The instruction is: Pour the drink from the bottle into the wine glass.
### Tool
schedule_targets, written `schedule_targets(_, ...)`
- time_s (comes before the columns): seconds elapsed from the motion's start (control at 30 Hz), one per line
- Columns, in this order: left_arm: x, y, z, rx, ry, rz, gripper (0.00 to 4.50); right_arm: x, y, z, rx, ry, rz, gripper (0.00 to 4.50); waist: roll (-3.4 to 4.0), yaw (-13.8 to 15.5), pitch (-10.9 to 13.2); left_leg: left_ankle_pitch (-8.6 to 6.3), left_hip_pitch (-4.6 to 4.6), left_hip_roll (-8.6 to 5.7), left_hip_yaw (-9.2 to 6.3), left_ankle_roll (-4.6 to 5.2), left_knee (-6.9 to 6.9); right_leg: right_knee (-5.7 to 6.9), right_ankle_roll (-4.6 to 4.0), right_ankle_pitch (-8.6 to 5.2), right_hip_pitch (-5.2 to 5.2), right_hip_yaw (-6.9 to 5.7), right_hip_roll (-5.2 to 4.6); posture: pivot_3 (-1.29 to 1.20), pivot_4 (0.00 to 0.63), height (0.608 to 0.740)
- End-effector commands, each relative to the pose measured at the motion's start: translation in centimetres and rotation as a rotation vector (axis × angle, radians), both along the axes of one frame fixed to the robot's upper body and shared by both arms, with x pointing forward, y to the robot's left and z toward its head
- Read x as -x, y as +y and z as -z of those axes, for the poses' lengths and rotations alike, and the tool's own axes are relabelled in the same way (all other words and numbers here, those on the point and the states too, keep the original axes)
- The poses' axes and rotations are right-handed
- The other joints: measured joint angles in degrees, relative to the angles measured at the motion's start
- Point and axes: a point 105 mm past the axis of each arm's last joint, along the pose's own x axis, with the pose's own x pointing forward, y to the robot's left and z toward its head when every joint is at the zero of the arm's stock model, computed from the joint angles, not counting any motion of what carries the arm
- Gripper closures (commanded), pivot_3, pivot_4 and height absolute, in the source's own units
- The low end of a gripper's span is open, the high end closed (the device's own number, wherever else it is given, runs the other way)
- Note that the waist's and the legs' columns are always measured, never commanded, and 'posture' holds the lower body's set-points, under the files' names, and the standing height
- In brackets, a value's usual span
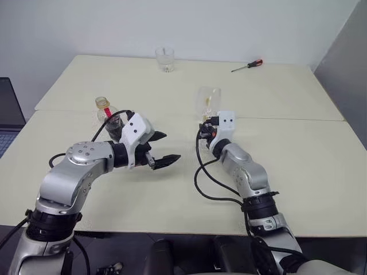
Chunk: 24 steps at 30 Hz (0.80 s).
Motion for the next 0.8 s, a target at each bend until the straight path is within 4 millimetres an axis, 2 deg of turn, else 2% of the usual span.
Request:
schedule_targets(0.03,0.1,0.2,-0.3,-0.013,-0.012,0.013,0.00,0.8,-0.4,2.2,0.028,0.063,0.008,4.30,-0.01,-0.08,-0.01,0.00,0.03,0.00,-0.01,0.00,0.00,0.00,0.00,0.00,0.00,0.01,0.00,0.00,0.150,0.740)
schedule_targets(0.23,0.6,0.2,-0.1,-0.003,-0.008,0.031,0.00,2.7,-1.1,4.1,0.111,0.075,-0.018,4.30,-0.17,-0.03,-0.15,0.00,0.05,0.00,-0.01,0.00,0.00,-0.01,-0.01,-0.03,0.04,0.02,-0.01,0.00,0.150,0.740)
schedule_targets(0.4,0.5,0.1,0.1,-0.009,-0.004,0.040,0.00,4.5,-0.1,5.1,0.244,0.026,-0.158,4.30,-0.37,-0.03,-0.34,0.00,0.17,0.01,-0.01,0.00,0.02,-0.01,0.10,-0.14,0.11,0.03,-0.01,0.00,0.150,0.740)
schedule_targets(0.63,0.4,0.1,0.2,-0.009,-0.001,0.040,0.00,4.2,0.1,4.6,0.353,-0.060,-0.224,4.30,-0.46,-0.03,-0.43,0.00,0.21,0.04,0.00,0.00,-0.01,0.00,0.02,-0.18,0.12,0.04,0.03,0.00,0.150,0.740)
schedule_targets(0.8,0.0,0.5,0.5,0.015,-0.008,-0.004,0.00,2.4,-1.3,3.8,0.424,-0.118,-0.212,4.30,-0.46,-0.04,-0.43,0.00,0.29,0.03,0.04,0.00,0.00,0.02,0.01,-0.17,0.15,0.03,0.03,0.00,0.150,0.740)
